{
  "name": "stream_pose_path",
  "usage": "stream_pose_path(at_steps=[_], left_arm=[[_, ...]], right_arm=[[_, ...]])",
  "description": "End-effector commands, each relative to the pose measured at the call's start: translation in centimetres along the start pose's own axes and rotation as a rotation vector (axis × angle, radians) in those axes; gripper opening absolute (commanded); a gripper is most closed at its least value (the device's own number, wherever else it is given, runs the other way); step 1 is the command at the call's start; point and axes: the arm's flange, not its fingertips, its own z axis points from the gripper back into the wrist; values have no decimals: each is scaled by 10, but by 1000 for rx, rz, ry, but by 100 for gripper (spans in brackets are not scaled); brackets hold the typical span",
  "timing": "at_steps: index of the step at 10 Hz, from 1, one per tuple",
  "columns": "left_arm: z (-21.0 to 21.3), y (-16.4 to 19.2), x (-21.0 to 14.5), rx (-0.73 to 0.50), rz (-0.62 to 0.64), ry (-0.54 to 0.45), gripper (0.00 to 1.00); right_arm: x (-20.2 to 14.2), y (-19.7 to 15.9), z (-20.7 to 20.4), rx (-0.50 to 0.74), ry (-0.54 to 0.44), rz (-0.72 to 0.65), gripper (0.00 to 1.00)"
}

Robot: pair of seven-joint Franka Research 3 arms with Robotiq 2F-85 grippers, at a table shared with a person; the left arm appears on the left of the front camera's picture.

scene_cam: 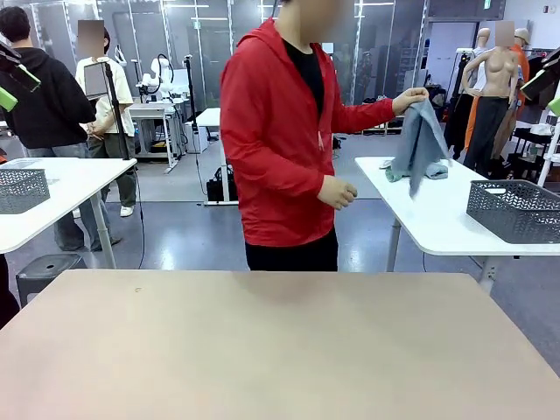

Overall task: Fold the towels and place them in the basket.
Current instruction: When a person lays out a Towel with hook on the table, fold it in half twice.

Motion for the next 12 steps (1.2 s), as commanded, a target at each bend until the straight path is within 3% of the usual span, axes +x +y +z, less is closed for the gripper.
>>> stream_pose_path(at_steps=[1,12], left_arm=[[4,11,5,-38,1,48,100],[-1,15,3,-22,-8,35,100]], right_arm=[[0,0,0,1,-5,-1,100],[0,0,0,1,-5,-1,100]])
